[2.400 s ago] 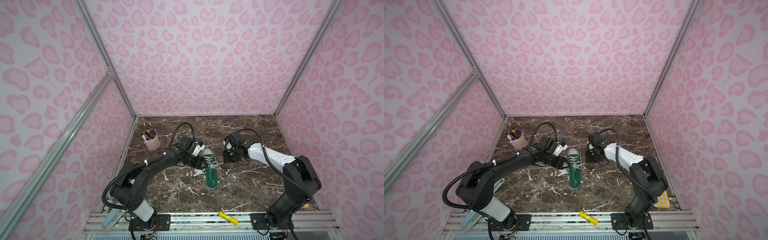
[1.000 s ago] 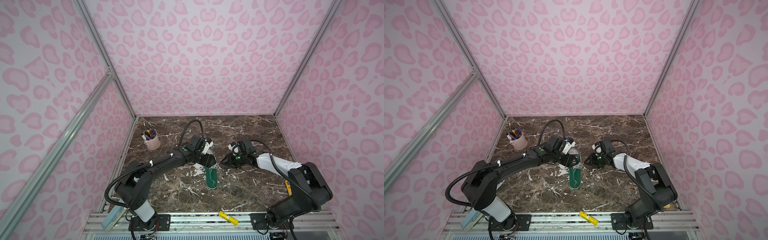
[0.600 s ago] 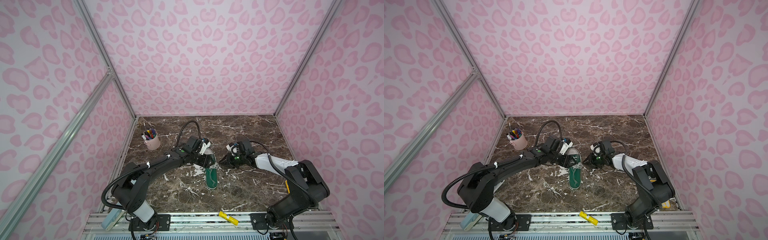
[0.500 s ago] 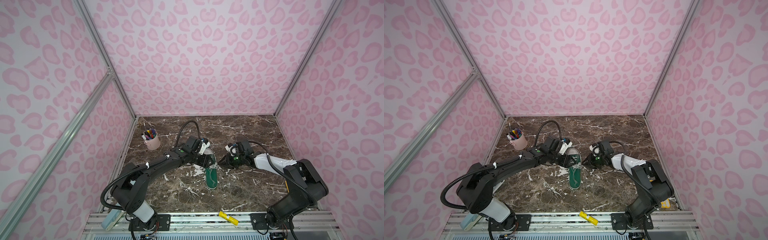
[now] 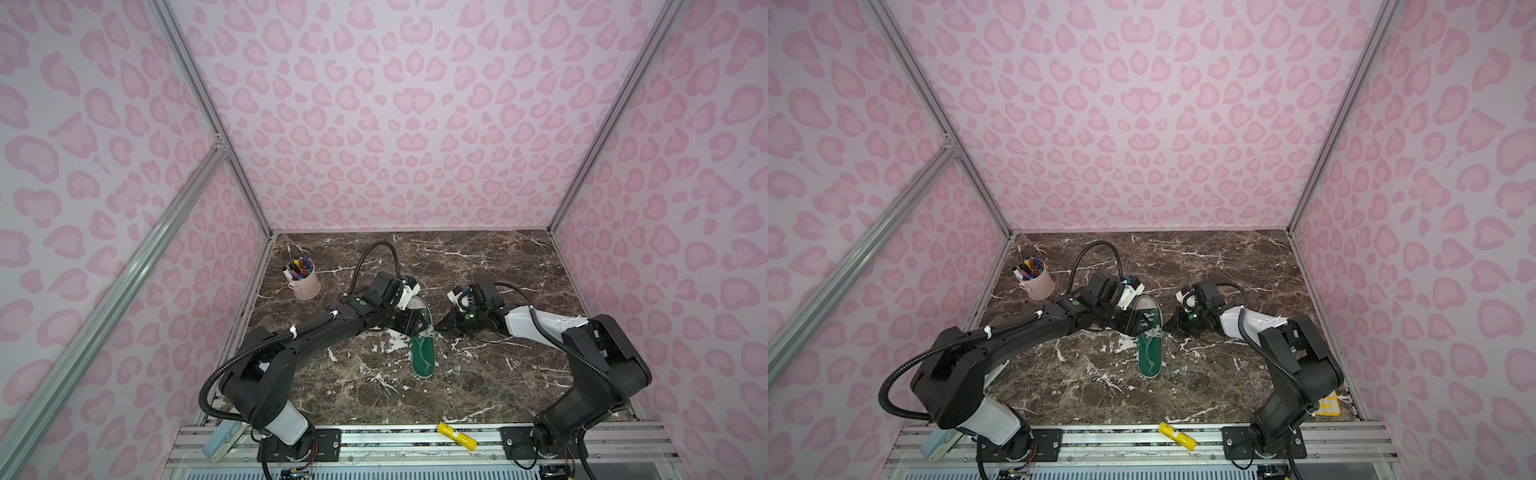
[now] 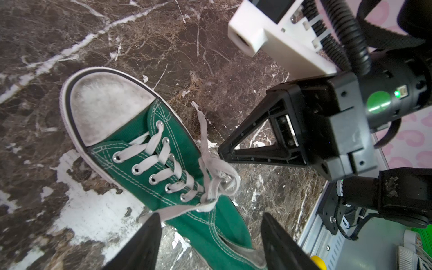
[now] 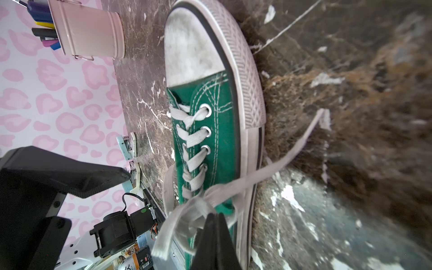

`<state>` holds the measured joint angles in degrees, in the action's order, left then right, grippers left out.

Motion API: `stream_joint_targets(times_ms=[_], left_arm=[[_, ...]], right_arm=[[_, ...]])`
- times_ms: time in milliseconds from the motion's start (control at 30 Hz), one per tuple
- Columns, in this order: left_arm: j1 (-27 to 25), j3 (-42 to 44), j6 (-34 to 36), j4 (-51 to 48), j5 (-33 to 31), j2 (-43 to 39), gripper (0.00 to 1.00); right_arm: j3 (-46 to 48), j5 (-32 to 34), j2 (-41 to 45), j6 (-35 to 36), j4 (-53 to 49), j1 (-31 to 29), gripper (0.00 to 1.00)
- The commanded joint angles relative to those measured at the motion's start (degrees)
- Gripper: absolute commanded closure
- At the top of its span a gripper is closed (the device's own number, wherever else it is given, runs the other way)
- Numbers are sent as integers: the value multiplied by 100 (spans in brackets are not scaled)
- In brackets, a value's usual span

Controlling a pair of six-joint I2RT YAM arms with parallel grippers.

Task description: Tie the shoes

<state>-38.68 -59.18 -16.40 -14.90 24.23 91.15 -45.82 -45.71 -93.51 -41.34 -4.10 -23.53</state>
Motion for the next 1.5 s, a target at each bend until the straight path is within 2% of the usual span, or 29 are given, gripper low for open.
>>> stream_joint_targets(times_ms=[0,67,100,167,233,667,900,1267,1467], left_arm=[[0,12,66,145,225,75,30],[0,27,54,171,274,109,31],[-4,36,40,203,290,108,30],[0,48,22,224,293,103,31],[1,38,18,224,293,98,31],[1,37,29,188,293,94,31],[1,47,116,154,298,58,31],[-23,-6,216,435,613,109,30],[-153,160,558,860,438,109,29]], right_arm=[[-7,-99,8,3,87,-5,100],[-15,-95,43,25,47,-7,100],[-20,-79,61,45,19,4,97],[-9,-33,71,56,-29,28,82],[36,-29,73,15,44,49,79],[139,-327,-100,-52,211,1,80],[85,-342,20,-38,110,1,95],[6,-260,344,59,-257,-20,96],[-144,-318,319,55,-279,-38,96]])
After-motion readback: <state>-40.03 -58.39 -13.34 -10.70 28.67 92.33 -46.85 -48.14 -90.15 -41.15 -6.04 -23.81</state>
